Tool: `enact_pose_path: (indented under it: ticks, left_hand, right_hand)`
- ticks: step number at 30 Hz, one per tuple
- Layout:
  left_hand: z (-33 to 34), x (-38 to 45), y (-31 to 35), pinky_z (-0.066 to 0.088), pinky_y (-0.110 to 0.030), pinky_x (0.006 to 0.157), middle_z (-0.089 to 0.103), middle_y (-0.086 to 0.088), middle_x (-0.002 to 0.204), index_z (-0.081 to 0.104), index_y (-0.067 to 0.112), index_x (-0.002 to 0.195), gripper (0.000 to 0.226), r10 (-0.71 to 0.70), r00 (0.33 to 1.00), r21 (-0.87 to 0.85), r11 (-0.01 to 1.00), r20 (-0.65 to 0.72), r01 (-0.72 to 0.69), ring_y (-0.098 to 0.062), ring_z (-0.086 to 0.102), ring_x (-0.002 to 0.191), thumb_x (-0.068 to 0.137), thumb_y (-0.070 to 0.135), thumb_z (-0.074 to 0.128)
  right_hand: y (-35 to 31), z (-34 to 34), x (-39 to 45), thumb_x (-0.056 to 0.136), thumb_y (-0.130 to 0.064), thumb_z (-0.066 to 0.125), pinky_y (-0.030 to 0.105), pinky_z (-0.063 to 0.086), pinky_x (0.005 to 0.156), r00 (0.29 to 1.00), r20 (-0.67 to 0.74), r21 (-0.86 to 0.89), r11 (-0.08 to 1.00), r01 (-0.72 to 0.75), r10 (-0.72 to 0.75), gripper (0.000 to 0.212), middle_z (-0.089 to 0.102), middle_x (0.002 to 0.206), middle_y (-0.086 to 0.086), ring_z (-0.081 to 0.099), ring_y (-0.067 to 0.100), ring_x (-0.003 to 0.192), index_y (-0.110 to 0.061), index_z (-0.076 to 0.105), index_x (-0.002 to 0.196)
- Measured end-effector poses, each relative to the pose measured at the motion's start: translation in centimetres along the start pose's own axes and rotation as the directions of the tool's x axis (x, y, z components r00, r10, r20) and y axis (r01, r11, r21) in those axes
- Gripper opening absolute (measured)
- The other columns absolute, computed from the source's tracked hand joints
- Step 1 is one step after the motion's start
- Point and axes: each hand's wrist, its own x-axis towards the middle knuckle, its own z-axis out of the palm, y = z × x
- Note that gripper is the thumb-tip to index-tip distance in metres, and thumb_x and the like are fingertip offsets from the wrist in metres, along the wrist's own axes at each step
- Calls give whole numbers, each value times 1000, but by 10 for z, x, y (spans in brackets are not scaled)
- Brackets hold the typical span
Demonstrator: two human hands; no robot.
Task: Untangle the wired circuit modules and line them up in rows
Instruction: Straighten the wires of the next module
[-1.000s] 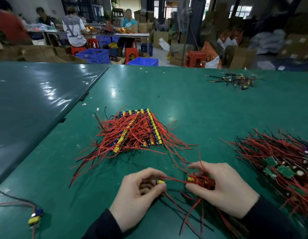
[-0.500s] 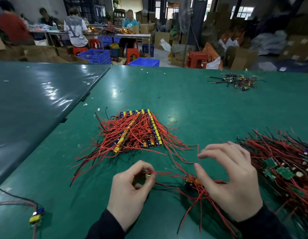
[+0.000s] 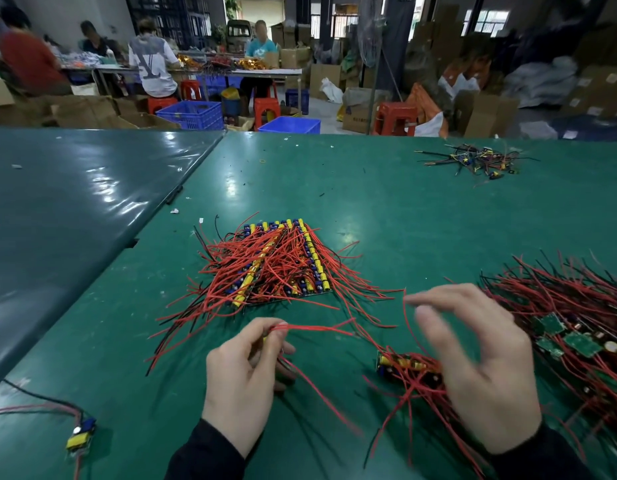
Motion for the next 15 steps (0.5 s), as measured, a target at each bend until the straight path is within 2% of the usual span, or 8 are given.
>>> enact_pose_path:
  ticks: [2,3,5,7,9,11,13,15]
  left_hand:
    - [0,0,2,53,-27,44,71,1,66,71,25,83,22,-24,999,-20,1000,25,25,-16,67,52,89,7,60]
    - [0,0,4,54,-27,50,72,4,67,72,27,83,19,16,999,7,1000,29,-16,-13,68,57,87,11,63]
    - [-2,-1,10,53,-23,60,71,9,73,75,27,82,11,126,991,46,991,37,-128,-6,67,67,83,24,64]
    - [-3,-4,15,53,-23,63,67,5,78,76,23,80,15,199,978,28,979,54,-201,-10,67,75,84,32,66]
    - [-3,-7,20,52,-27,60,60,2,74,77,24,82,14,232,971,23,972,57,-233,-14,64,71,83,33,66]
    - [-3,-9,23,50,-25,55,56,4,67,78,27,87,10,270,962,9,963,39,-271,-10,60,60,81,25,70]
    - [-3,-12,26,49,-20,53,57,8,61,78,24,86,10,320,946,3,947,43,-321,-5,58,55,79,19,72]
    - [-3,-15,29,45,-13,53,59,10,58,78,21,81,9,382,922,30,923,58,-385,-1,59,53,76,17,72]
  right_hand:
    - [6,-4,4,89,-28,54,37,48,87,980,-79,210,964,-165,185,14,68,93,-10,63,12,93,-31,67,91]
    - [10,-8,6,89,-25,55,36,49,88,966,-137,212,959,-188,220,14,68,95,-9,63,13,93,-32,66,94]
    - [16,-20,13,87,-20,60,32,49,87,962,-208,95,982,-161,178,15,67,96,-9,62,10,92,-33,64,95]
    - [19,-33,19,85,-15,67,31,49,85,968,-192,32,987,-160,163,21,68,93,-9,63,7,86,-35,65,92]
    - [21,-39,22,83,-14,70,31,50,83,985,-138,-94,989,-112,99,19,69,87,-11,63,6,80,-32,67,87]
    - [13,-35,21,81,-15,67,30,48,80,998,-30,-263,964,47,-56,9,68,81,-11,62,6,76,-22,70,83]
    - [0,-20,12,78,-15,65,20,48,77,991,119,-150,985,84,-67,8,69,80,-14,63,1,75,-19,72,81]
    - [-16,0,0,80,-23,70,16,50,72,951,297,89,989,-117,85,5,71,76,-13,66,2,71,-19,73,82]
